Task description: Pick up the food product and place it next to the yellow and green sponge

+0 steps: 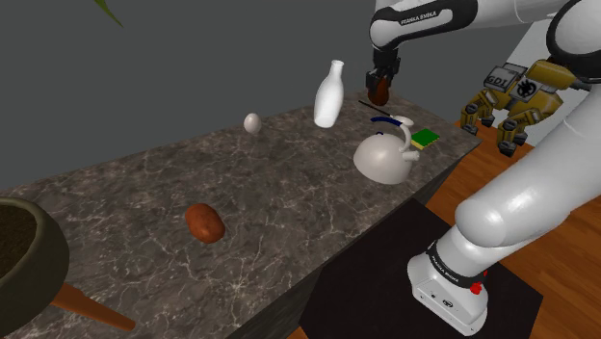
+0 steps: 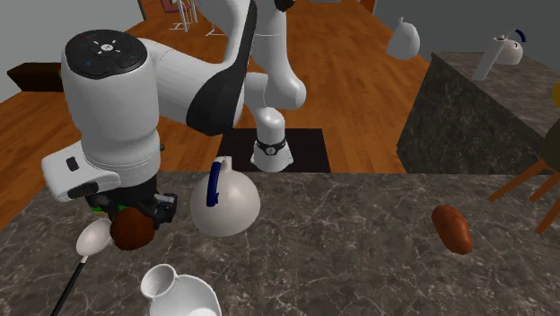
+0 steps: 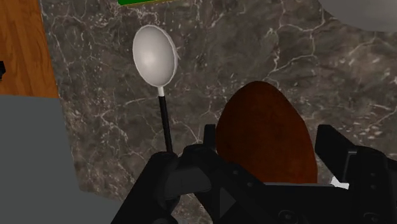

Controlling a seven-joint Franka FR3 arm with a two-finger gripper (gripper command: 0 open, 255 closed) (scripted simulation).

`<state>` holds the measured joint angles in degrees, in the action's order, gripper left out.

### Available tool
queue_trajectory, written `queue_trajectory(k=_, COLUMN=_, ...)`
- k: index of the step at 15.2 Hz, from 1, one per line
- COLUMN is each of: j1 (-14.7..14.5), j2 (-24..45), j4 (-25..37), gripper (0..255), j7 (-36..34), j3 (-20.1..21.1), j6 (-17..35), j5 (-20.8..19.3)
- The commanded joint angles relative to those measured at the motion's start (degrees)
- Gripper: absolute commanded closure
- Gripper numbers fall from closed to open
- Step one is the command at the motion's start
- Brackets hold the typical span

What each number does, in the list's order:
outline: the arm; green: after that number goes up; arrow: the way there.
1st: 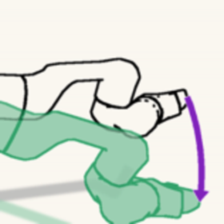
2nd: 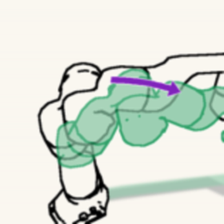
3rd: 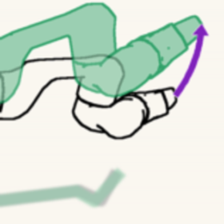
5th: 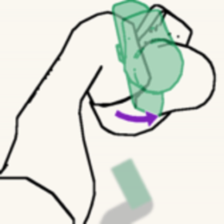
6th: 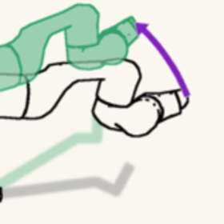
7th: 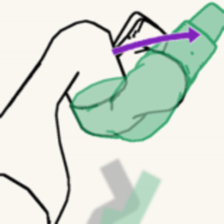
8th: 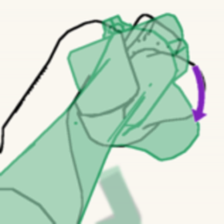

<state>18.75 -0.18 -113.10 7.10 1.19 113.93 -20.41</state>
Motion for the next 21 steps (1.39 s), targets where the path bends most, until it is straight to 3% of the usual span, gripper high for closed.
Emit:
queue_trajectory(k=1, j1=1.19, j2=1.79, j4=1.97, gripper=255, j7=2.39, j3=-1.20, j6=0.63, j5=0.00)
queue_trajectory(k=9, j1=6.41, j2=11.20, j4=13.50, gripper=255, j7=12.49, j3=-5.38, j6=1.68, j5=1.58)
queue_trajectory(k=21, j1=6.60, j2=13.76, j4=7.76, gripper=255, j7=9.81, j3=-5.64, j6=9.67, j5=0.31)
